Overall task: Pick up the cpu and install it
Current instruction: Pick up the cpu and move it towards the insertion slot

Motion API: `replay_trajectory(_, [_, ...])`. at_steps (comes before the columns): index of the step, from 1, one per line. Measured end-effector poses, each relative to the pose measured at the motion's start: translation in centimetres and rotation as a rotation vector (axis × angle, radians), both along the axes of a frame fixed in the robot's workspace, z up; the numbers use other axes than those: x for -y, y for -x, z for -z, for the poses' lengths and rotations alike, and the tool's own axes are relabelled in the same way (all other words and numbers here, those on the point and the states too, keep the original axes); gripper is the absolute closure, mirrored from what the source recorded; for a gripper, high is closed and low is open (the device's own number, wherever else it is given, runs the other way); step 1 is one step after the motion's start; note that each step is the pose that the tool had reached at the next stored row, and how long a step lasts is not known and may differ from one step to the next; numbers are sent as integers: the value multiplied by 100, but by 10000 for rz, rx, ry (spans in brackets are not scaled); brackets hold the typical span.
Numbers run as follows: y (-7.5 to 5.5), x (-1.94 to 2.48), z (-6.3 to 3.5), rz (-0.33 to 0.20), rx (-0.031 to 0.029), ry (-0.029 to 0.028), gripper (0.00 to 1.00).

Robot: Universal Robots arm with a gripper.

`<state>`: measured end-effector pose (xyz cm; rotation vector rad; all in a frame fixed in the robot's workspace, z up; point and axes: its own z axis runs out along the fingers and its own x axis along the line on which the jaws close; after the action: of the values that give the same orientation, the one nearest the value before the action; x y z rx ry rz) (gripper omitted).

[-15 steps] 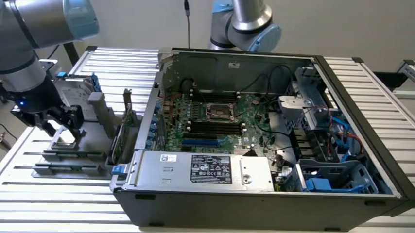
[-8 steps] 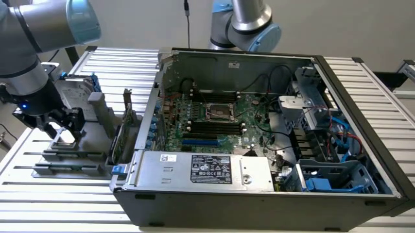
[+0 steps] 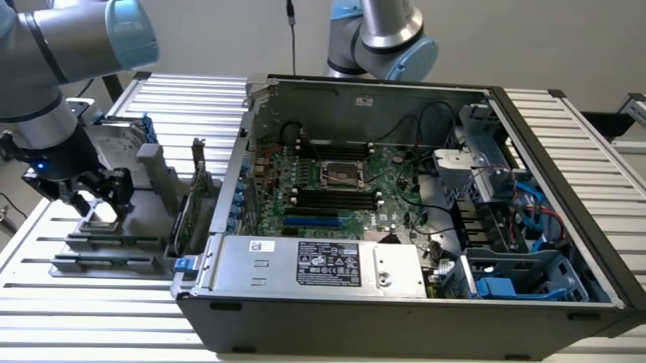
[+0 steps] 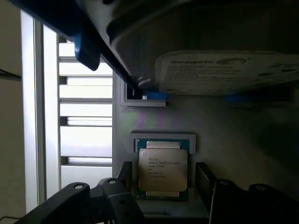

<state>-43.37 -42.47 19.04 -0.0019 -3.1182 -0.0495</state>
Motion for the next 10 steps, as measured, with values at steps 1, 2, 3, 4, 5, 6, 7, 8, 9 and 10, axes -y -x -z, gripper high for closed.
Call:
replay_trajectory(1, [0, -1, 6, 0, 0, 0, 35])
replay_trajectory(2, [0, -1, 12, 0, 0, 0, 35])
replay_trajectory(3, [0, -1, 18, 0, 0, 0, 35])
replay_trajectory(4, [0, -2, 23, 0, 0, 0, 35])
replay_trajectory(5, [0, -2, 28, 0, 0, 0, 35])
replay_trajectory(6, [0, -2, 33, 0, 0, 0, 35])
replay_trajectory(7, [0, -3, 38, 0, 0, 0, 35])
replay_trajectory(8, [0, -3, 43, 0, 1, 0, 35])
replay_trajectory(9, [0, -3, 46, 0, -1, 0, 35])
replay_trajectory(10, [0, -3, 49, 1, -2, 1, 35])
